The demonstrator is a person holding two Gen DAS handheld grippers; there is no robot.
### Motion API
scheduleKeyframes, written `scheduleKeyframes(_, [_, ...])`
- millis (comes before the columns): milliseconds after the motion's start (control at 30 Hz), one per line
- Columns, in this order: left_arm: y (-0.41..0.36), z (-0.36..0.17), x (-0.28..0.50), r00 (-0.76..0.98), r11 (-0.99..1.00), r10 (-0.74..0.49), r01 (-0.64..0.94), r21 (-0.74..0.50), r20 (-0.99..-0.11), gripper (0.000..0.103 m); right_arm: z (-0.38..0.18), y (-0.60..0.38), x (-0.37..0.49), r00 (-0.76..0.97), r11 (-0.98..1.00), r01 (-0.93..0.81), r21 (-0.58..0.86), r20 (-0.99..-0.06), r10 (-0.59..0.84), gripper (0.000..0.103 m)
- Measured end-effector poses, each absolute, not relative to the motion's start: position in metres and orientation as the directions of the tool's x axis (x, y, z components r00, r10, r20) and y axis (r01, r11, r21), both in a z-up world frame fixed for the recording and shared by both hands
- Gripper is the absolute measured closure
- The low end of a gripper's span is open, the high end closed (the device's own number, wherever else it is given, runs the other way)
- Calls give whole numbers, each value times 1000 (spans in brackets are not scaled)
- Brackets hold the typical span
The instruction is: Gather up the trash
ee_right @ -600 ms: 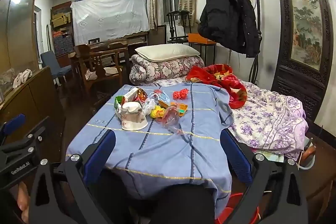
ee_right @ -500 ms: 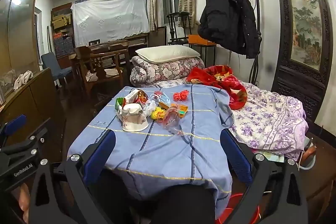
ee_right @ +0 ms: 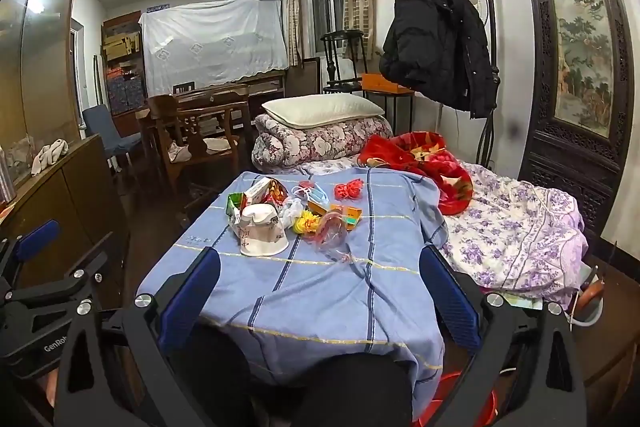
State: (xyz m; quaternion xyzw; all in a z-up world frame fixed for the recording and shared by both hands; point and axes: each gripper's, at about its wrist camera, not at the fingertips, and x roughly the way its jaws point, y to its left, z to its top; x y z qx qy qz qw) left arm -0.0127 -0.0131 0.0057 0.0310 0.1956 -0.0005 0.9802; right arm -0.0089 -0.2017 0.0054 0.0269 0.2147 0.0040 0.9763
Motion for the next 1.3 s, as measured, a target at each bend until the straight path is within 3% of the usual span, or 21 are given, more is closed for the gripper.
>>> scheduleKeyframes(1300, [-14,7,-15,925,998,14,11,62,-379,6,9,-202,-19,919,999,-8,52,-392,28,6])
